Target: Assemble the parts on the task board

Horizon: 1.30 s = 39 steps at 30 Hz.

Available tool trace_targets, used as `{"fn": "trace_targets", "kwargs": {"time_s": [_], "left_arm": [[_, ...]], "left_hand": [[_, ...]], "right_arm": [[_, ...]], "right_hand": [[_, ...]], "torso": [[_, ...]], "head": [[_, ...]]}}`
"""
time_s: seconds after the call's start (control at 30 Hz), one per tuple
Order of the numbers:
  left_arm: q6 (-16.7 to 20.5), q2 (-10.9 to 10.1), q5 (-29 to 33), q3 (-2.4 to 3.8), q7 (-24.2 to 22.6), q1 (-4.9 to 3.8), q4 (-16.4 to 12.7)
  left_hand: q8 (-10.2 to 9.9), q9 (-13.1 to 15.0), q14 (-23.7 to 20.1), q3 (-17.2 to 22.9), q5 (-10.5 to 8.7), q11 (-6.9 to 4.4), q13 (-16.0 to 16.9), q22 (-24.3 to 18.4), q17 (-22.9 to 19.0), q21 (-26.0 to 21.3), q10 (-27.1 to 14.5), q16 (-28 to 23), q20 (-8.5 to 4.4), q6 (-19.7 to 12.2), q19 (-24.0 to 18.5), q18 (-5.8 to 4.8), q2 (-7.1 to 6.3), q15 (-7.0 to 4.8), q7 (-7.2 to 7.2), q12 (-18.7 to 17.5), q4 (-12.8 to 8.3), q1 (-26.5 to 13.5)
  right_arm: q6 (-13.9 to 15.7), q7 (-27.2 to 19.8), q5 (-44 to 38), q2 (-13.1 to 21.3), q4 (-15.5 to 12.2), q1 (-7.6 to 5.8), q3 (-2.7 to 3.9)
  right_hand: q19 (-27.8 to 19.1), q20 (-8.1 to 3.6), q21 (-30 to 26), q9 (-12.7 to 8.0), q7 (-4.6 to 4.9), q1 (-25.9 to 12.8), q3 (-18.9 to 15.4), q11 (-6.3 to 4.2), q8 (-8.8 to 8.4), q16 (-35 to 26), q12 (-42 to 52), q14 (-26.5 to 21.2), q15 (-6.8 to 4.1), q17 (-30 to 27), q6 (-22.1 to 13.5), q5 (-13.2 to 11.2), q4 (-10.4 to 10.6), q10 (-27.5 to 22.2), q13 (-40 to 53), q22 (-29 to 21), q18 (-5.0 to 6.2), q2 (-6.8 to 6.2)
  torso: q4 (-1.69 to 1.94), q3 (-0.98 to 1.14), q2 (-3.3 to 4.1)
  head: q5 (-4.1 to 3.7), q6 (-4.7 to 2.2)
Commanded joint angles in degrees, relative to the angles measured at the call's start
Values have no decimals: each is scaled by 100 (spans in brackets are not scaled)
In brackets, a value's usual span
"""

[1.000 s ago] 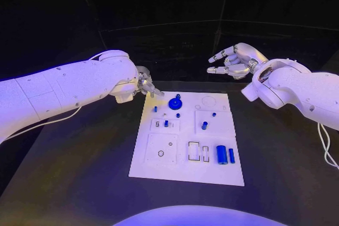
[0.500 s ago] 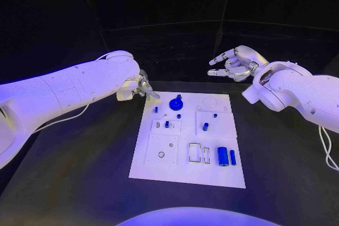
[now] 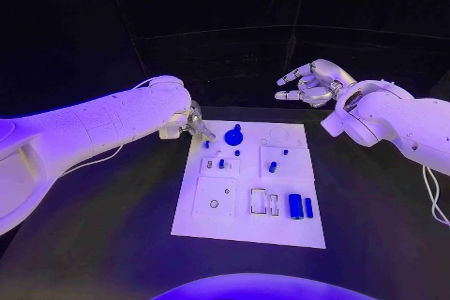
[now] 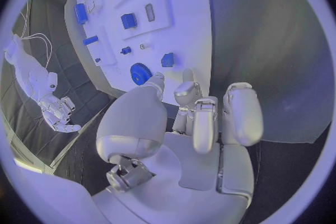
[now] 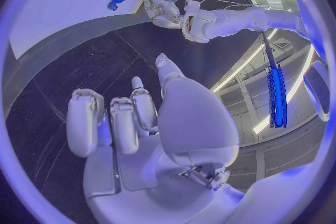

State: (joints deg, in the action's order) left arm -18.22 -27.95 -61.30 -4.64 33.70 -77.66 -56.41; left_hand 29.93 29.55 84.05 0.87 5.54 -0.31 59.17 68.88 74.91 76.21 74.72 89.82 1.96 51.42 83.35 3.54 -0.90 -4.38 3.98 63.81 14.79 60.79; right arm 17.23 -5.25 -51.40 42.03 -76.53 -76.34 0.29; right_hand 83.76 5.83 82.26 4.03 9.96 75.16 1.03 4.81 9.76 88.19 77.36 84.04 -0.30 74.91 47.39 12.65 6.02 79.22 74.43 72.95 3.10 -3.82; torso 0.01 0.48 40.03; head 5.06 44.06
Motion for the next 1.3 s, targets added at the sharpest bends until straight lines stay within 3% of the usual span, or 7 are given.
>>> {"fn": "trace_targets", "kwargs": {"time_s": [0.03, 0.3, 0.73, 1.3], "left_arm": [[48, 3, -102, -2, -182, -3, -10], [203, 8, -104, -2, -217, 4, -12], [-162, 25, -104, -3, -170, 5, -61], [-307, 1, -104, -4, -135, 5, -150]], "left_hand": [[-32, -14, 595, -50, -15, 0, 13, 16, 1509, 27, 33, 18, 19, 33, 21, 72, 47, 37, 1, 41, 7, 13], [-28, -37, 595, -93, -12, -7, 35, 27, 1509, 33, 49, 18, 15, 69, 26, 70, 73, 32, -7, 68, 38, 16], [-30, -104, 595, -183, -5, -21, 33, 79, 1509, 63, 56, 18, 5, 143, 43, 60, 88, 20, -24, 84, -32, 206], [55, -112, 595, -263, 8, -60, 48, 116, 1509, 81, 80, 18, -17, 292, 53, 55, 174, -8, -72, 117, -156, 442]], "right_arm": [[-51, -56, -31, 8, 1, -13, 4], [-65, -51, -37, -14, 18, -13, 4], [-90, -36, -38, -28, 30, -13, 4], [-105, -29, -38, -49, 48, -13, 4]], "right_hand": [[-18, 22, -40, -9, -3, -60, -35, 3, 31, -23, -24, 497, 55, 1103, -49, 34, 7, -52, -7, -5, 30, 20], [-18, 22, -40, -9, -3, -60, -35, 3, 31, -23, -24, 497, 55, 1103, -49, 34, 7, -52, -7, -5, 30, 20], [-20, 22, -42, -9, -2, -52, -39, 3, 32, -24, -18, 496, 55, 1101, -54, 41, 9, -47, 0, -10, 31, 34], [-20, 22, -43, -9, -2, -39, -41, 3, 35, -24, -20, 496, 55, 1101, -56, 46, 8, -49, -4, -12, 31, 49]], "torso": [[-8, 5, -8], [10, 7, -11], [6, 6, -4], [3, 5, -4]], "head": [[0, 2], [-22, -9], [-12, -12], [-1, 4]]}}
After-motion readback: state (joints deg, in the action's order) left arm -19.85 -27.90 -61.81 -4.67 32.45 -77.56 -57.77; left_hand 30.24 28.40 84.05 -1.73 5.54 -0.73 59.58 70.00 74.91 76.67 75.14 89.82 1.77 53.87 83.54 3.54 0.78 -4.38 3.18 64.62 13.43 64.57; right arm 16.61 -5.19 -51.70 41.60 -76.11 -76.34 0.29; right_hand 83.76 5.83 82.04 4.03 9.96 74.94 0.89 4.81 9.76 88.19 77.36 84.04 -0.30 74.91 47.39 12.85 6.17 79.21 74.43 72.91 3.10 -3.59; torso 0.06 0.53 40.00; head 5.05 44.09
